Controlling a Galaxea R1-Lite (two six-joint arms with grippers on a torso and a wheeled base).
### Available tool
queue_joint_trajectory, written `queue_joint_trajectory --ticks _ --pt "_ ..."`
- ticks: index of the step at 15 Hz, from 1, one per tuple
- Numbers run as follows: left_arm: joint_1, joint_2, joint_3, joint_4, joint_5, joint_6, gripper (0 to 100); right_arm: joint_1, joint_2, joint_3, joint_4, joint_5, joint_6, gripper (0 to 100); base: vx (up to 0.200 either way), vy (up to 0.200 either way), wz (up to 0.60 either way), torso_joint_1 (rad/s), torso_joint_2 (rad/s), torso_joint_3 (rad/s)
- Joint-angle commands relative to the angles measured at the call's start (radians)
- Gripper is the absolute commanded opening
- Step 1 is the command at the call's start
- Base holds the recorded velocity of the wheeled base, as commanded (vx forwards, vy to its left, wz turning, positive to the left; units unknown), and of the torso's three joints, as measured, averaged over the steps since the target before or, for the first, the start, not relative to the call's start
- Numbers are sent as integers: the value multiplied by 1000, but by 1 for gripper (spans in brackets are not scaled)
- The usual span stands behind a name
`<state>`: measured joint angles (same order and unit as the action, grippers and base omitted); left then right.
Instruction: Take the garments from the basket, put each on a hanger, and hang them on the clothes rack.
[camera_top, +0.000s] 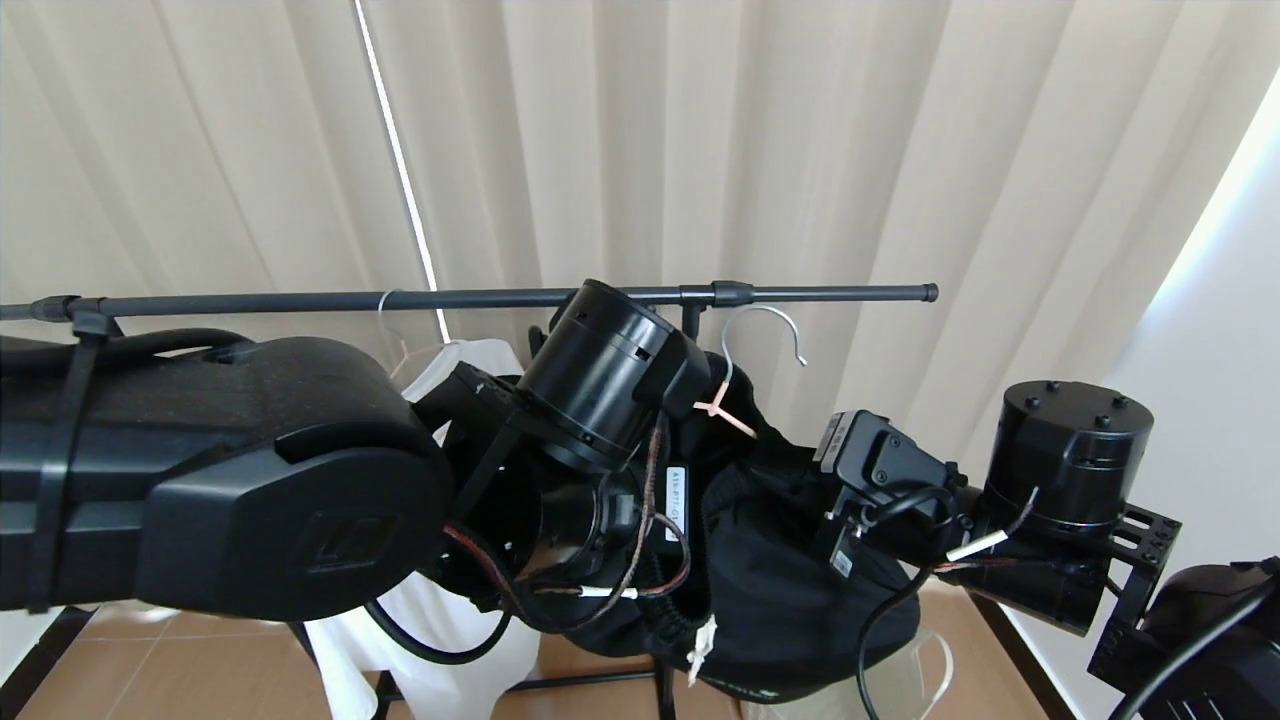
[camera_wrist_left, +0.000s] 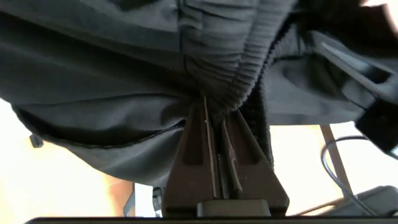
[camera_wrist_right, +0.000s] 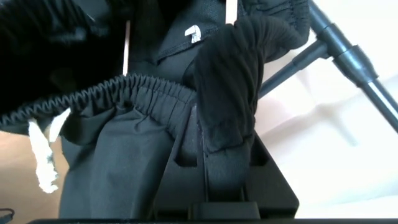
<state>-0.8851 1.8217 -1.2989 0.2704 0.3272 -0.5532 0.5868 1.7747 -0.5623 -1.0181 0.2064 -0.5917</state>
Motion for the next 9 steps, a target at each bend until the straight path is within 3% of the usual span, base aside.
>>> queue_joint_trajectory --ticks 1,2,3,9 --pt "0 2 9 -2 9 -1 0 1 -31 7 0 1 0 0 0 0 0 0 0 0" --pt "0 2 10 -2 9 -1 0 2 -35 9 0 1 0 0 0 0 0 0 0 0" --pt "0 1 9 -2 9 1 100 2 -37 12 -2 1 0 0 0 0 0 0 0 0" --pt "-49 -102 78 -2 12 10 100 -1 -35 13 0 2 0 0 0 0 0 0 0 0"
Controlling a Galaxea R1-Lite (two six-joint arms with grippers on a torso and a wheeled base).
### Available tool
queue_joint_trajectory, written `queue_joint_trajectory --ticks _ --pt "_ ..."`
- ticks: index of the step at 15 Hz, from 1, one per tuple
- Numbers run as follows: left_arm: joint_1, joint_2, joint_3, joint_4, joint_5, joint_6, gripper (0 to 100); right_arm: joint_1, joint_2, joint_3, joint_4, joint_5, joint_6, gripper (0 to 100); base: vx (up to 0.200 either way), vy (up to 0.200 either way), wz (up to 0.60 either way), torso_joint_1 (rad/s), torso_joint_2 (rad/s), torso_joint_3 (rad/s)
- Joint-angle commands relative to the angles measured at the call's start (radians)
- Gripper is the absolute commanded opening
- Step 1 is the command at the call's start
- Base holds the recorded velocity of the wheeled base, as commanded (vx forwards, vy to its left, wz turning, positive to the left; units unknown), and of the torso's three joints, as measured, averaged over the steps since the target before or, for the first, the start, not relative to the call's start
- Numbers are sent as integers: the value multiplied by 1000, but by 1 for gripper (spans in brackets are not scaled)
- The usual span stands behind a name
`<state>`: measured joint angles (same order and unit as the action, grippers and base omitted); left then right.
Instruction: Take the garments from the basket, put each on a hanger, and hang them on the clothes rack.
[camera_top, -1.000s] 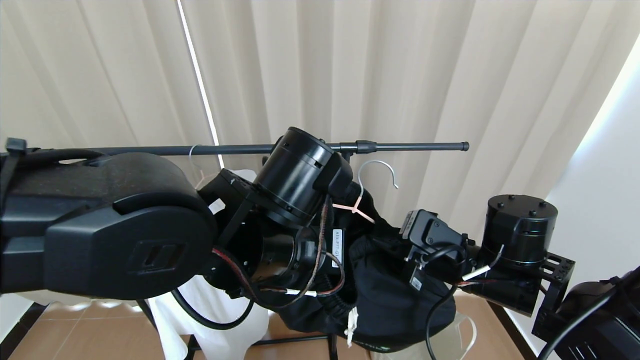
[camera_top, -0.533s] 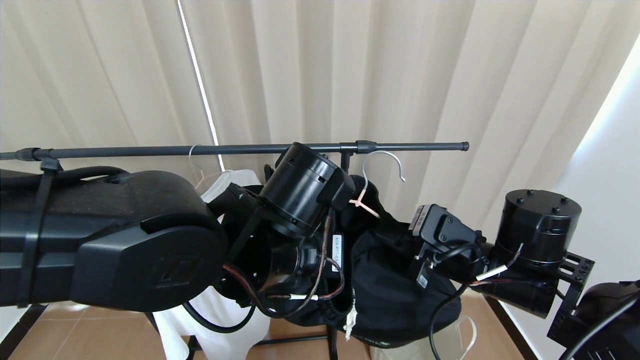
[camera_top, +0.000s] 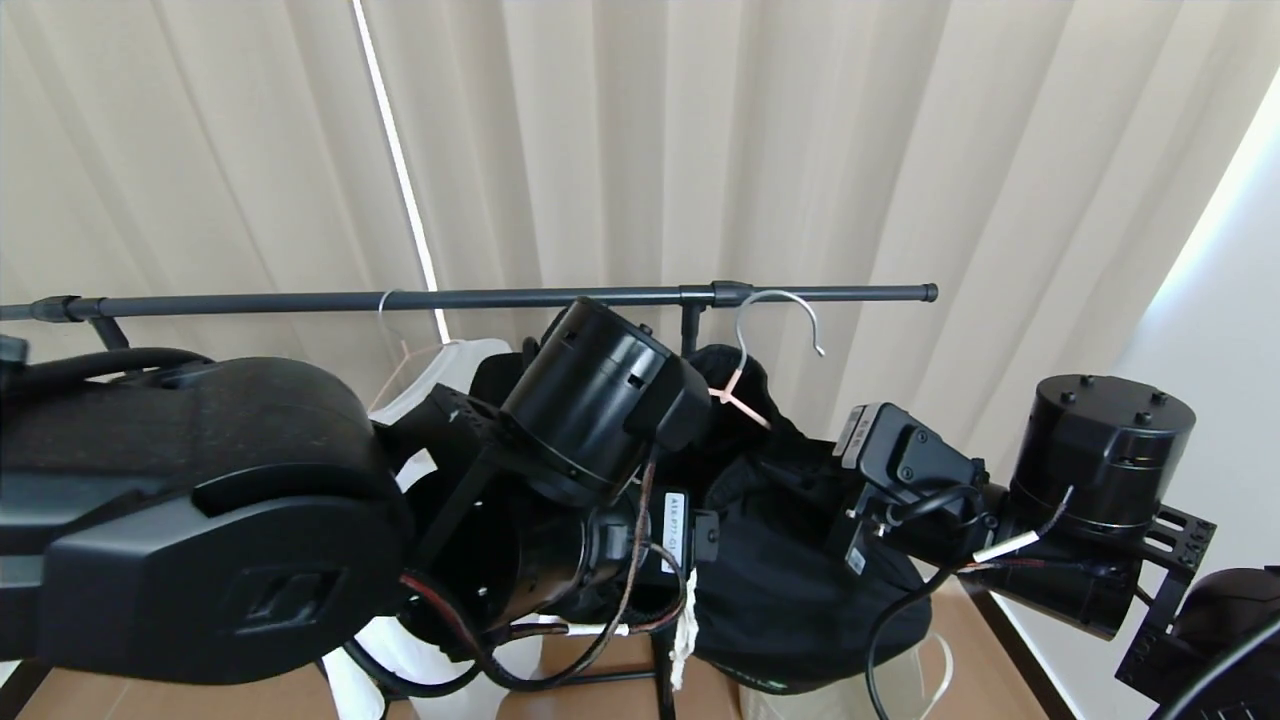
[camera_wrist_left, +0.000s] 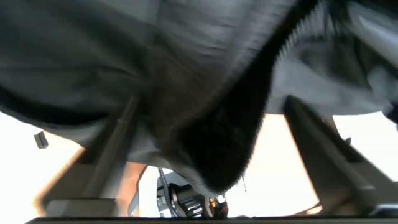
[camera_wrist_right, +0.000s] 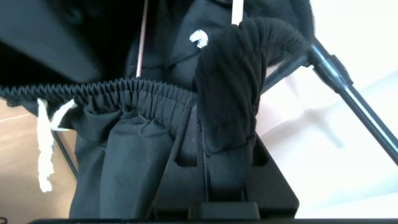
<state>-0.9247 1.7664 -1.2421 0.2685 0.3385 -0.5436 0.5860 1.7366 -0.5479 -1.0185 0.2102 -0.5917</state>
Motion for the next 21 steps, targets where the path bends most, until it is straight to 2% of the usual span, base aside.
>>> queue_joint_trajectory --ticks 1,5,8,10,11,13,14,15,16,18,19,21 --pt "-10 -97 58 0 2 13 100 -2 6 0 0 21 0 0 0 0 0 0 0 0" --pt "-10 -240 159 0 2 60 100 -26 12 5 0 97 0 0 0 0 0 0 0 0" --pt "1 -397 219 -9 -12 165 100 -51 26 22 -2 201 0 0 0 0 0 0 0 0" --pt "33 -461 247 -11 -35 274 100 -60 27 37 0 267 -2 0 0 0 0 0 0 0" --pt "84 -478 254 -9 -82 353 100 -61 27 46 0 299 -3 0 0 0 0 0 0 0" --pt "210 -481 247 -8 -234 514 100 -60 35 62 1 359 -8 0 0 0 0 0 0 0" --pt "210 -481 247 -8 -234 514 100 -60 35 62 1 359 -8 0 0 0 0 0 0 0" --pt "326 -459 220 -5 -377 688 100 -60 60 65 1 373 -33 0 0 0 0 0 0 0" --pt "357 -433 196 0 -434 761 100 -60 69 66 1 377 -48 0 0 0 0 0 0 0" --pt "383 -370 135 23 -489 896 100 -58 72 71 1 382 -63 0 0 0 0 0 0 0" --pt "385 -347 107 43 -498 929 100 -58 70 71 1 383 -66 0 0 0 0 0 0 0" --pt "399 -246 -3 140 -610 1088 100 -55 64 77 1 383 -68 0 0 0 0 0 0 0"
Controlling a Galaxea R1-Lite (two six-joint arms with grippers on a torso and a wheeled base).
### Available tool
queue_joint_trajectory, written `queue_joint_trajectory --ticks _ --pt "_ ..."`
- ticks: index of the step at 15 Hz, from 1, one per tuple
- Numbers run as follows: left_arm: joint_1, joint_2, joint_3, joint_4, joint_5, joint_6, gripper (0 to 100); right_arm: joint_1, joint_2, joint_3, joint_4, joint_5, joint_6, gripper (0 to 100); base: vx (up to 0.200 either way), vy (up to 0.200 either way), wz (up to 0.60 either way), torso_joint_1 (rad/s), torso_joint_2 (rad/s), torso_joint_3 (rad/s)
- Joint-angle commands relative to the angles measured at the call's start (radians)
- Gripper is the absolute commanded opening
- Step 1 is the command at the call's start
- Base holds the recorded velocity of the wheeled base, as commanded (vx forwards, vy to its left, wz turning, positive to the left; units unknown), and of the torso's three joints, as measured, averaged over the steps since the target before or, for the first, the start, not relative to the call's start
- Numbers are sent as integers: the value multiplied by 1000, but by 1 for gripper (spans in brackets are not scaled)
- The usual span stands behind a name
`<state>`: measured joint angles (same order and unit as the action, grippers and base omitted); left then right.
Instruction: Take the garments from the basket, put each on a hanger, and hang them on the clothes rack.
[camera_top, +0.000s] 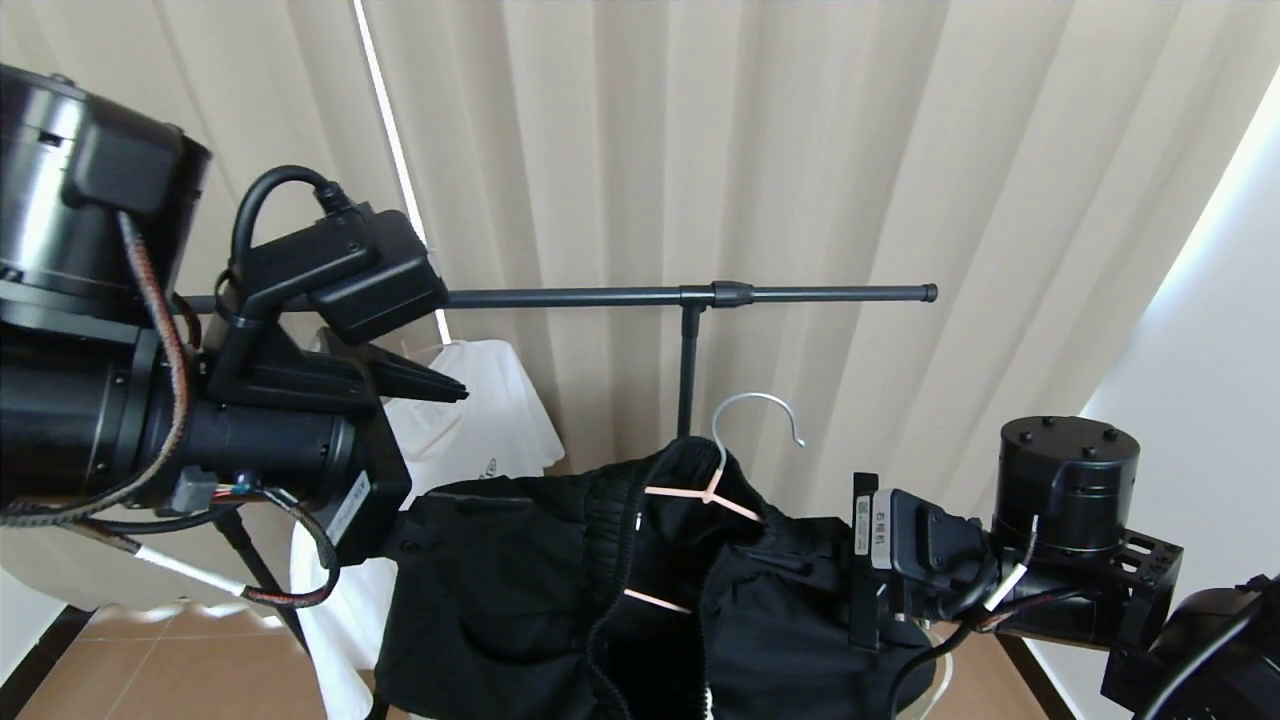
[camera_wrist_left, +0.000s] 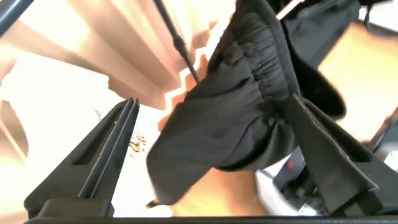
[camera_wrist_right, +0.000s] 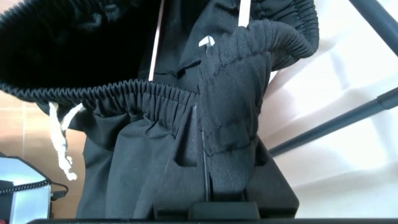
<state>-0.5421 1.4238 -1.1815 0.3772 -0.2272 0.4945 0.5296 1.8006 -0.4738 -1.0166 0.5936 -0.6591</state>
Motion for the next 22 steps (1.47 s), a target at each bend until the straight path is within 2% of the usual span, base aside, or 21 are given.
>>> queue_joint_trajectory --ticks 1,4,6,7,14,22 --pt "28 125 -86 51 -87 127 100 1 -4 3 -2 0 0 0 0 0 0 0 0 0" --pt "28 195 -93 58 -119 319 100 6 -20 6 -2 2 0 0 0 0 0 0 0 0" --pt "27 221 -93 57 -149 369 100 15 -32 6 -2 2 0 0 0 0 0 0 0 0" --pt "24 225 -95 55 -190 372 100 23 -35 7 -2 2 -2 0 0 0 0 0 0 0" --pt "19 251 -89 55 -290 397 100 66 -50 15 -2 0 -2 0 0 0 0 0 0 0" --pt "13 282 -69 52 -299 403 100 107 -109 29 -2 -2 0 0 0 0 0 0 0 0"
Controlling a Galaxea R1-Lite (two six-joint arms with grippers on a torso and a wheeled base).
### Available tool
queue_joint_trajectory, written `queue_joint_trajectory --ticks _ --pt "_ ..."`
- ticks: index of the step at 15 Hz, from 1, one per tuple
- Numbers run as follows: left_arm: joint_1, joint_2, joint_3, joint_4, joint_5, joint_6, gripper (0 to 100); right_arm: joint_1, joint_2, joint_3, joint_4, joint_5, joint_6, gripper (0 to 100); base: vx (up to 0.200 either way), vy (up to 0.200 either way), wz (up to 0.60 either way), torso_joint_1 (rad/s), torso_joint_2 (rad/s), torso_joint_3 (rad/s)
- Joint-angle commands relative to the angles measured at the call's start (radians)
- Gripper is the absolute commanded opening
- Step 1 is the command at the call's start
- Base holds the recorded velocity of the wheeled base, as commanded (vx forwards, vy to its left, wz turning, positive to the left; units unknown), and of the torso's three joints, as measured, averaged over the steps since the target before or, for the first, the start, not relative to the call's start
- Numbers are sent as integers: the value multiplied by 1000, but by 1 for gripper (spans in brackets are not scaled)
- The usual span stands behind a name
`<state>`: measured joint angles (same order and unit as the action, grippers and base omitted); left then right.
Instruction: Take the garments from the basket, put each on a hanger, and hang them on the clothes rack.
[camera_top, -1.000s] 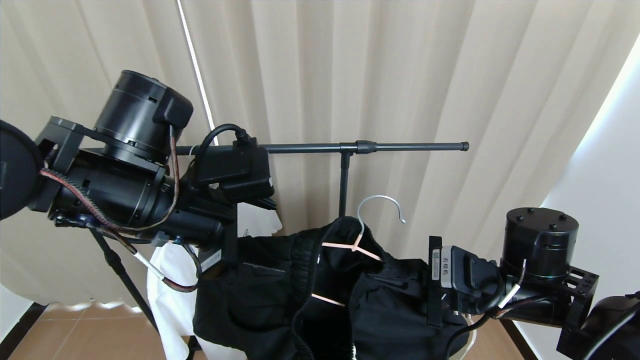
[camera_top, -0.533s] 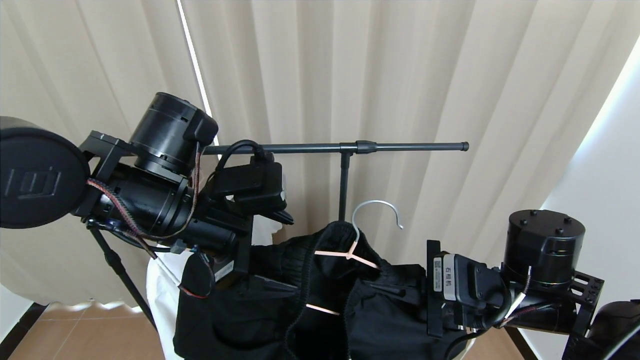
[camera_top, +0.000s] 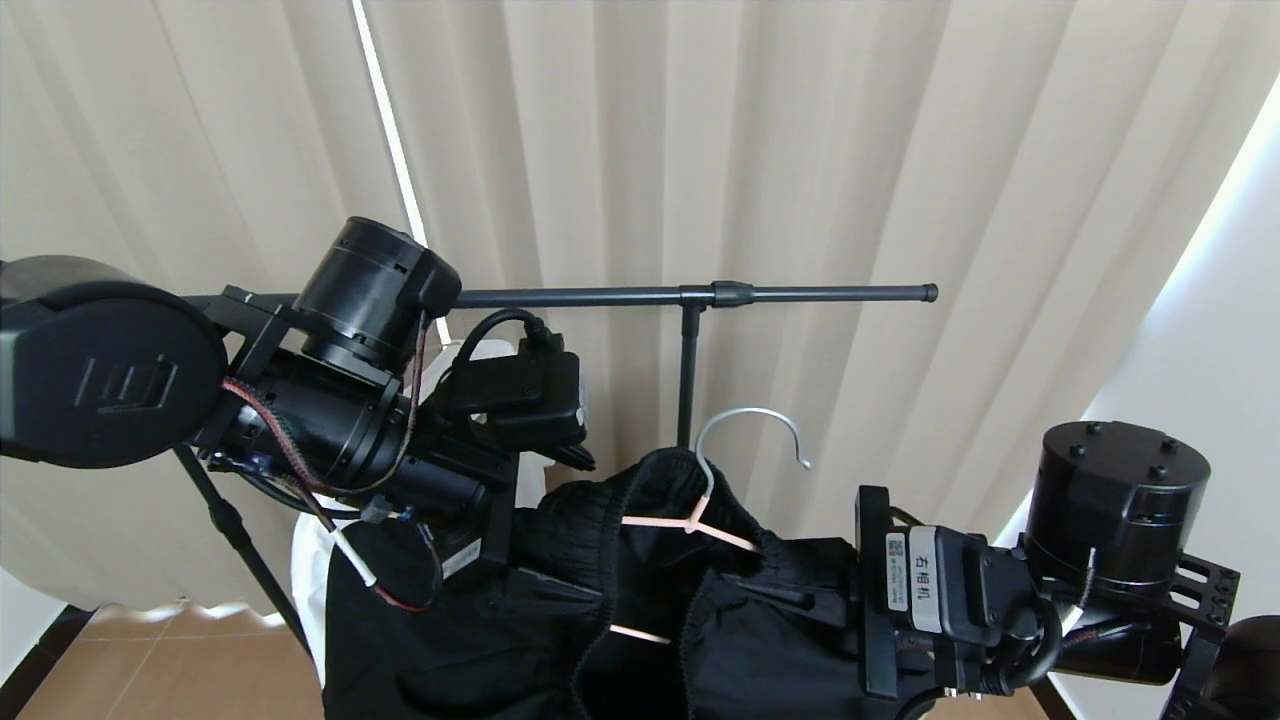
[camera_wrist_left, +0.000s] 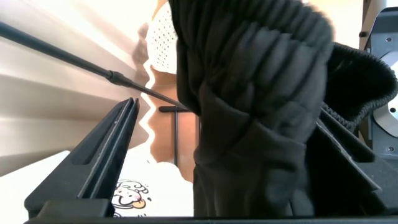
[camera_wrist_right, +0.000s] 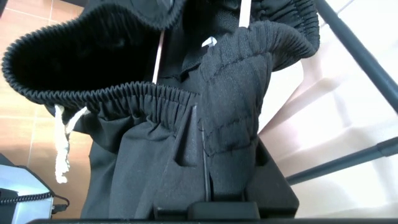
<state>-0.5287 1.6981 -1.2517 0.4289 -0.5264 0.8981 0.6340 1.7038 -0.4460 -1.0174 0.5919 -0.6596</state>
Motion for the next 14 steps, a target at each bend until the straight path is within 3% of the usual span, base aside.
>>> queue_joint_trajectory --ticks 1,4,5,14 --pt "-2 9 2 1 0 -1 100 6 -16 3 -1 0 0 0 0 0 0 0 0 0" --pt "-2 14 2 4 2 -5 100 15 -27 4 -1 -1 0 0 0 0 0 0 0 0" --pt "-2 15 2 2 2 -7 0 18 -26 4 -1 -1 0 0 0 0 0 0 0 0" --pt "-2 12 2 -2 2 -7 0 18 -7 -13 10 -9 5 0 0 0 0 0 0 0"
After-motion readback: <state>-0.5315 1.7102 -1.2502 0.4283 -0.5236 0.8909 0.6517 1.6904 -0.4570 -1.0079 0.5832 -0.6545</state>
